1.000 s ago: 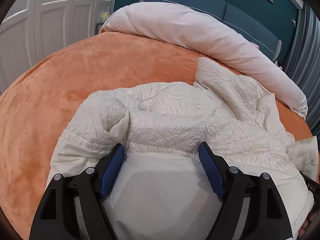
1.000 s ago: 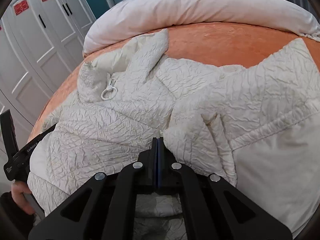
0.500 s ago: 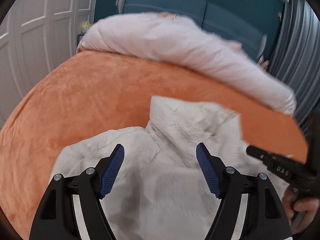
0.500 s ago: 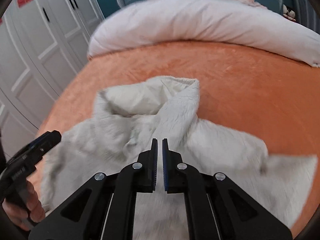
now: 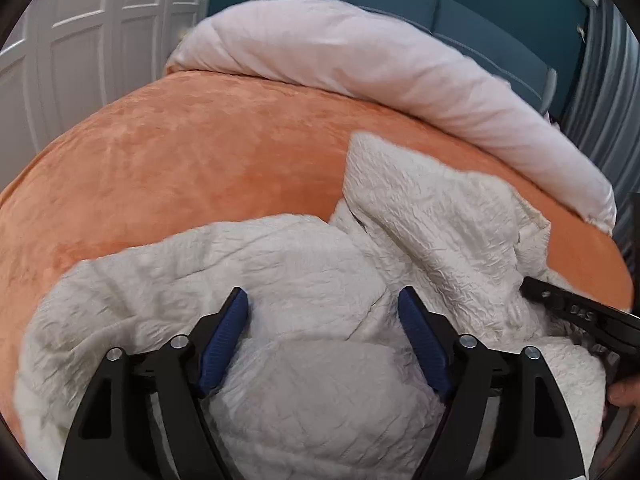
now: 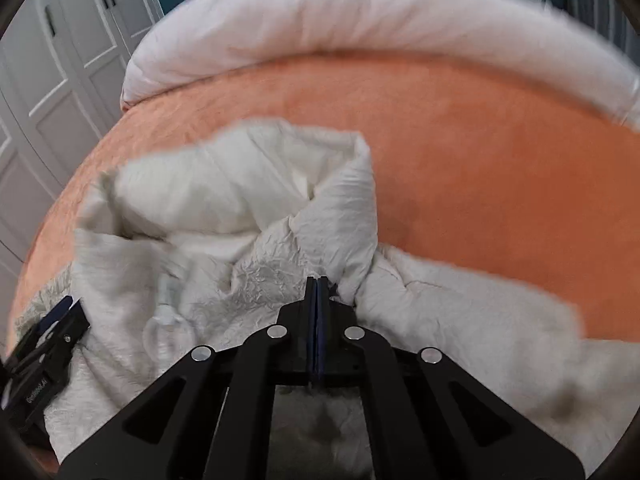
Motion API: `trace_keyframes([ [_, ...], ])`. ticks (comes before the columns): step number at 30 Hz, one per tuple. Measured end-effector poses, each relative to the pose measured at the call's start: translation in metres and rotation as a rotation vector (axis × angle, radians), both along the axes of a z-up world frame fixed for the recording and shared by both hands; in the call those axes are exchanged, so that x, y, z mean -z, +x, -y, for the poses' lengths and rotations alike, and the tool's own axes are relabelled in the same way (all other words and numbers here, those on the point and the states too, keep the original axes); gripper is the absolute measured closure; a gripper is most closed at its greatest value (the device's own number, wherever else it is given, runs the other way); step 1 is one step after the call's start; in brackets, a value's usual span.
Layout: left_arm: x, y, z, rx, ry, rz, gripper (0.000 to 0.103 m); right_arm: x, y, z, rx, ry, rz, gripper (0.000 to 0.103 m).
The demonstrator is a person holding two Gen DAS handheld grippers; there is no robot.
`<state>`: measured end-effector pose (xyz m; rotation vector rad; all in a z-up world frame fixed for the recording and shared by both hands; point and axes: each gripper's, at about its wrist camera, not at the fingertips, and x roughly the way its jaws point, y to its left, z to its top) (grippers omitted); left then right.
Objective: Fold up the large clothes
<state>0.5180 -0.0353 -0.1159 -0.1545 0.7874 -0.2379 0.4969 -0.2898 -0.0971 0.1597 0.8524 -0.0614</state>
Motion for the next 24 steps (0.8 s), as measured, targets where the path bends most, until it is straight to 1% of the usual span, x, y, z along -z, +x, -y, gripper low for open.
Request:
trace_keyframes([
  [1, -0.011, -0.01, -0.009, -0.019, -0.033, 0.019, 0.036, -0.016, -0.009, -0.01, -0.042, -0.002, 0.06, 0.101],
  [2, -0.019, -0.015, -0.015, -0.029, -0.056, 0.034, 0.036, -0.03, -0.016, -0.023, -0.103, 0.01, 0.099, 0.101],
  [3, -0.031, -0.027, -0.027, -0.04, -0.088, 0.062, 0.034, -0.045, -0.021, -0.044, -0.188, 0.013, 0.123, 0.101],
  [4, -0.039, -0.035, -0.034, -0.058, -0.088, 0.076, 0.031, -0.053, -0.022, -0.065, -0.257, 0.003, 0.133, 0.101],
  [5, -0.043, -0.039, -0.043, -0.088, -0.07, 0.072, 0.03, -0.057, -0.019, -0.083, -0.314, -0.006, 0.126, 0.101],
  [6, -0.041, -0.037, -0.048, -0.106, -0.057, 0.054, 0.03, -0.056, -0.01, -0.107, -0.386, 0.008, 0.088, 0.101],
  [7, -0.036, -0.031, -0.055, -0.127, -0.044, 0.017, 0.03, -0.052, -0.002, -0.121, -0.421, 0.021, 0.058, 0.102],
  [8, -0.029, -0.025, -0.058, -0.133, -0.031, -0.01, 0.03, -0.043, 0.007, -0.133, -0.43, -0.003, 0.028, 0.102],
  [10, -0.016, -0.019, -0.055, -0.122, 0.031, -0.021, 0.03, -0.019, 0.025, -0.142, -0.405, -0.071, -0.045, 0.102],
  [11, -0.011, -0.02, -0.049, -0.105, 0.088, 0.009, 0.03, -0.01, 0.031, -0.14, -0.377, -0.088, -0.065, 0.103],
  [12, -0.008, -0.022, -0.044, -0.097, 0.123, 0.031, 0.03, 0.002, 0.036, -0.127, -0.322, -0.078, -0.086, 0.103],
  [14, 0.0, -0.022, -0.04, -0.097, 0.135, 0.047, 0.029, 0.019, 0.04, -0.091, -0.237, 0.108, -0.093, 0.103],
  [15, 0.003, -0.02, -0.041, -0.098, 0.12, 0.048, 0.027, 0.027, 0.039, -0.081, -0.212, 0.172, -0.088, 0.103],
  [16, 0.006, -0.017, -0.043, -0.096, 0.106, 0.046, 0.026, 0.034, 0.039, -0.076, -0.197, 0.205, -0.09, 0.103],
  [17, 0.008, -0.015, -0.044, -0.095, 0.099, 0.044, 0.026, 0.039, 0.038, -0.075, -0.187, 0.213, -0.088, 0.103],
  [19, 0.012, -0.014, -0.046, -0.097, 0.091, 0.045, 0.026, 0.038, 0.036, -0.075, -0.168, 0.217, -0.067, 0.103],
  [21, 0.013, -0.013, -0.045, -0.099, 0.087, 0.042, 0.026, 0.036, 0.037, -0.071, -0.166, 0.24, -0.071, 0.103],
  [23, 0.013, -0.014, -0.044, -0.101, 0.093, 0.045, 0.026, 0.024, 0.034, -0.072, -0.173, 0.202, -0.084, 0.103],
  [24, 0.013, -0.016, -0.044, -0.104, 0.093, 0.046, 0.026, 0.009, 0.028, -0.078, -0.178, 0.14, -0.054, 0.103],
])
